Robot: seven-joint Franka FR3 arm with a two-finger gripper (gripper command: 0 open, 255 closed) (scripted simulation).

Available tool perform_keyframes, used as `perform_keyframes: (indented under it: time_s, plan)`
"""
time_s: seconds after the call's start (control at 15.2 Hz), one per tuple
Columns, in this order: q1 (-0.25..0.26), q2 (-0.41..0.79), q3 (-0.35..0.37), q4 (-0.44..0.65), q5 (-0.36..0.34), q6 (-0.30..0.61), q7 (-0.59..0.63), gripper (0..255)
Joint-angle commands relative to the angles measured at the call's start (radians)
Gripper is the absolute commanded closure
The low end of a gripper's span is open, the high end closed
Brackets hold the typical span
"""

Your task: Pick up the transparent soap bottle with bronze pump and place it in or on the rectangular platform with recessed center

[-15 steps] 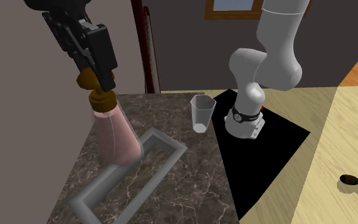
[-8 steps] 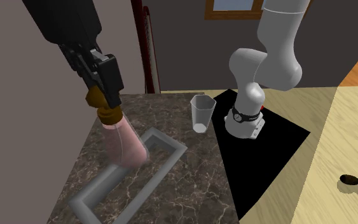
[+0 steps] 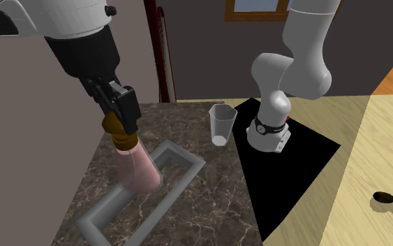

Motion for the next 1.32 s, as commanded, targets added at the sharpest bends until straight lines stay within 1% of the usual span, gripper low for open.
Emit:
perform_keyframes:
  time_s: [0.0, 0.33, 0.4, 0.73, 0.99, 1.25]
  plan:
    - [0.0, -0.001, 0.0, -0.006, 0.0, 0.007, 0.0, 255]
    - [0.0, -0.001, 0.0, -0.006, 0.0, 0.006, 0.0, 255]
    - [0.0, -0.001, 0.0, -0.006, 0.0, 0.006, 0.0, 0]
    - [0.0, -0.001, 0.0, -0.006, 0.0, 0.006, 0.0, 0]
    - [-0.001, 0.026, -0.001, 0.154, 0.006, -0.127, -0.005, 0]
    - [-0.001, 0.026, -0.001, 0.154, 0.006, -0.127, -0.005, 0]
